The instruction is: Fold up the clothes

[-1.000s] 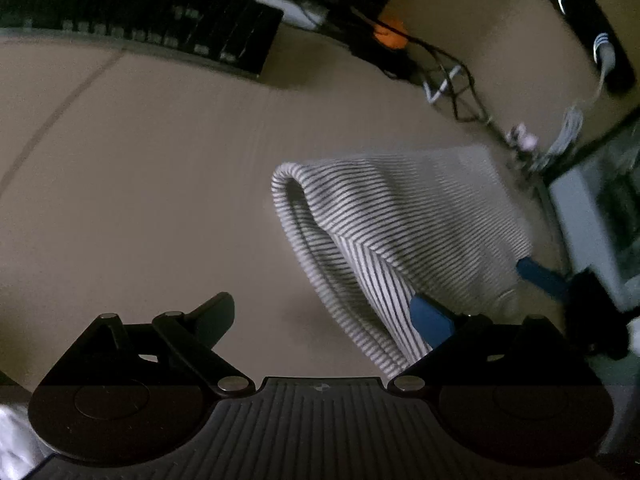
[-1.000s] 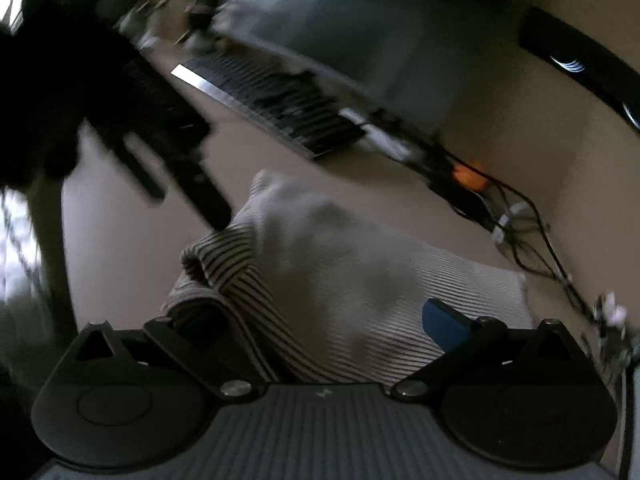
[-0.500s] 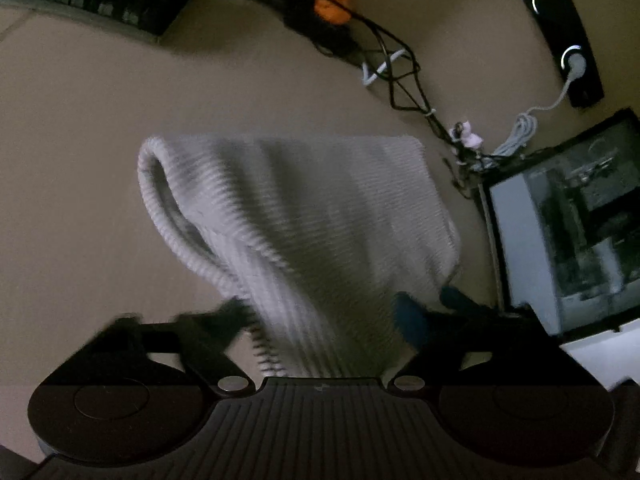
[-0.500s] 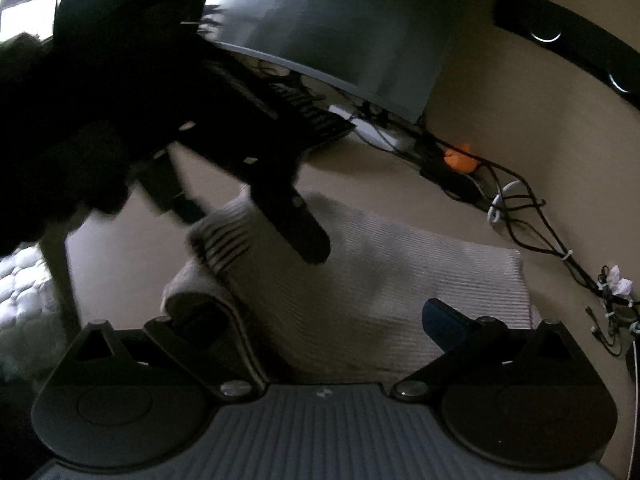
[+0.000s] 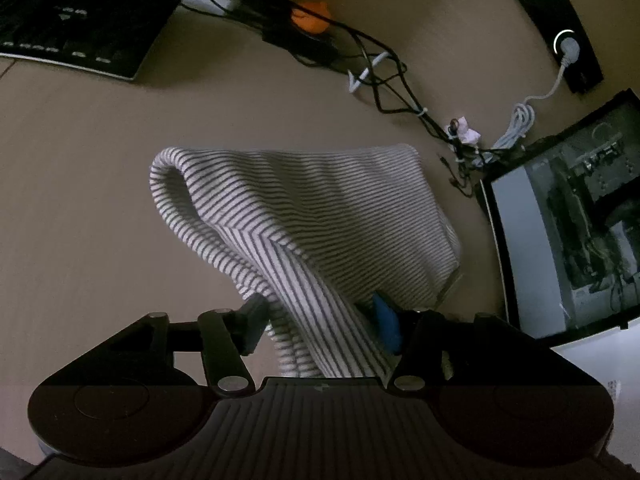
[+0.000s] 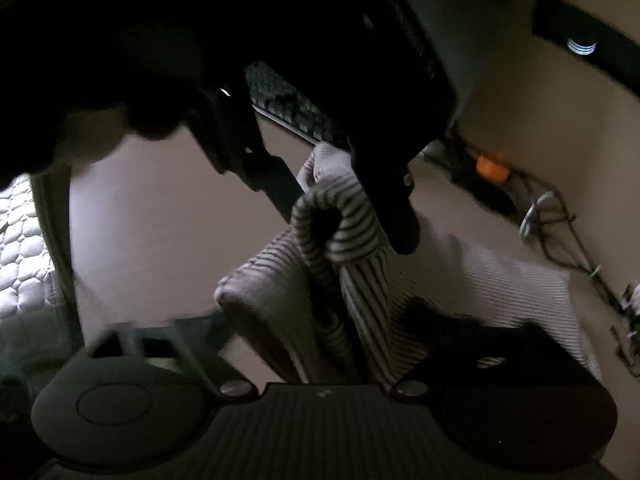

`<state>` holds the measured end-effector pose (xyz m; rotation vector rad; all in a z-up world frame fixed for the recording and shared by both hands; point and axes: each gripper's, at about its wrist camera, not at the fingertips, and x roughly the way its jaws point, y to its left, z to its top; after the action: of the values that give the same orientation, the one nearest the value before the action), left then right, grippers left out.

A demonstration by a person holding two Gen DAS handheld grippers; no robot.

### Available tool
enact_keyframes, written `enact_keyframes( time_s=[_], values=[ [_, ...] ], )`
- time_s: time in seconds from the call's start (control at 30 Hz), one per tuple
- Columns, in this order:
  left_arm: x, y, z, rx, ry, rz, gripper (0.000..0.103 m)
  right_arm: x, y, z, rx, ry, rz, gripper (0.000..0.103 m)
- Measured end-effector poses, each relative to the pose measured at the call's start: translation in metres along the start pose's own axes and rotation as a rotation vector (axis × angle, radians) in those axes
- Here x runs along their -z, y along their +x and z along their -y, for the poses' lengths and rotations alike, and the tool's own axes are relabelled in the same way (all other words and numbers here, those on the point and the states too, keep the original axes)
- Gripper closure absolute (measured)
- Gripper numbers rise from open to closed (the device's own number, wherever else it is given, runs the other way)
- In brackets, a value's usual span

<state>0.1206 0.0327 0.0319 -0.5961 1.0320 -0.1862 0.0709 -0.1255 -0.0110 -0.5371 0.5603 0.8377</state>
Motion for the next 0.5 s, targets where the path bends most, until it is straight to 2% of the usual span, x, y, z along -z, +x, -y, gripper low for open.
enact_keyframes(
  time_s=[0.03, 0.07, 0.1, 0.13, 0.2, 0.3, 0.43, 0.47, 0.5],
  values=[
    [0.0, 0.0, 0.0, -0.002, 0.004, 0.002, 0.036, -0.003, 0.002, 0.006, -0.012, 0.036, -0.009, 0.038],
    [0.0, -0.001, -0.002, -0.004, 0.002, 0.007, 0.032, -0.004, 0.001, 0.013, -0.021, 0.072, -0.013, 0.05],
    [-0.001, -0.001, -0.005, -0.001, -0.007, 0.014, 0.029, -0.006, 0.0, 0.019, -0.032, 0.109, -0.016, 0.055],
    [-0.002, -0.001, -0.009, 0.002, -0.019, 0.019, 0.026, -0.006, -0.001, 0.027, -0.054, 0.152, -0.018, 0.057],
    [-0.004, 0.0, -0.017, 0.009, -0.042, 0.031, 0.014, -0.008, -0.004, 0.042, -0.098, 0.238, -0.021, 0.063],
    [-0.01, 0.011, -0.025, 0.02, -0.074, 0.031, 0.01, -0.006, -0.007, 0.049, -0.129, 0.282, -0.02, 0.065],
    [-0.013, 0.037, -0.022, 0.019, -0.106, -0.008, 0.011, -0.003, -0.007, 0.045, -0.134, 0.262, -0.016, 0.065],
    [-0.014, 0.038, -0.015, -0.005, -0.071, 0.0, 0.019, -0.002, -0.008, 0.046, -0.119, 0.253, -0.01, 0.065],
    [-0.014, 0.039, -0.008, -0.029, -0.035, 0.008, 0.034, -0.001, -0.009, 0.047, -0.102, 0.244, -0.004, 0.065]
  ],
)
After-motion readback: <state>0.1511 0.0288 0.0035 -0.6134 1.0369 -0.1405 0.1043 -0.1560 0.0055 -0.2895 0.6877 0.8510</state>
